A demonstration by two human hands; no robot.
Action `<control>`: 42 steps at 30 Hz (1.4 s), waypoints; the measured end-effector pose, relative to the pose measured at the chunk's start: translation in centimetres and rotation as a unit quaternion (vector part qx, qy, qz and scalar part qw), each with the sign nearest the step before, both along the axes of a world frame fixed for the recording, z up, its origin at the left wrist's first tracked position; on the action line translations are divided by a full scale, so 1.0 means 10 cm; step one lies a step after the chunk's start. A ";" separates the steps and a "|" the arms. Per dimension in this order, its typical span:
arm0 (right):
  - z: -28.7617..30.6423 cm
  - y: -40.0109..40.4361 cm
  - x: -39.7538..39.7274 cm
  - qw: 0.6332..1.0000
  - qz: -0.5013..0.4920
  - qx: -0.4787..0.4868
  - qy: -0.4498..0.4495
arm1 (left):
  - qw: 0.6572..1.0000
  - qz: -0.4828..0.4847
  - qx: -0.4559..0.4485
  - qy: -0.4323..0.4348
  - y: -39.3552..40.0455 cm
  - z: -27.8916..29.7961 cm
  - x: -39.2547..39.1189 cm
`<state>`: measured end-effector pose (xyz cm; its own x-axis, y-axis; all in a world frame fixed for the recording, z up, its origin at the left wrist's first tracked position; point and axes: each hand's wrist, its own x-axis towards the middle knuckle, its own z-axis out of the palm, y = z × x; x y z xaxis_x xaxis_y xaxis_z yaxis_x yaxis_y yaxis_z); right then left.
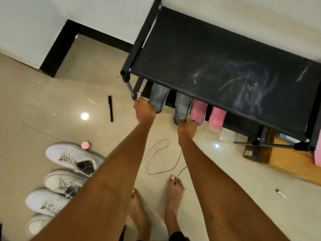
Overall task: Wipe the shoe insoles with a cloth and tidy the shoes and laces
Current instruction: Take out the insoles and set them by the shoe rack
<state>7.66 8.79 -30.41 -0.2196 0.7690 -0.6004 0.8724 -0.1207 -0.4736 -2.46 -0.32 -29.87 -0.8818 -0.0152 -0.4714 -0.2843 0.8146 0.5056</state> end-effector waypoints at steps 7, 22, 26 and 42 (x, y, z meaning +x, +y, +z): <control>-0.20 0.12 -0.17 0.991 -0.096 -0.068 0.063 | 0.989 0.070 0.076 -0.109 0.20 -0.18 -0.34; 0.73 -0.27 1.16 0.948 -0.245 -0.187 0.077 | 0.996 0.007 0.025 -0.084 -0.21 0.48 1.19; 0.42 -0.46 1.94 0.942 -0.254 -0.214 0.041 | 0.989 -0.098 0.016 -0.111 -0.14 0.47 1.82; -0.13 0.12 4.33 0.802 -0.572 -0.151 0.080 | 0.868 -0.455 -0.038 -0.195 1.44 -0.42 4.05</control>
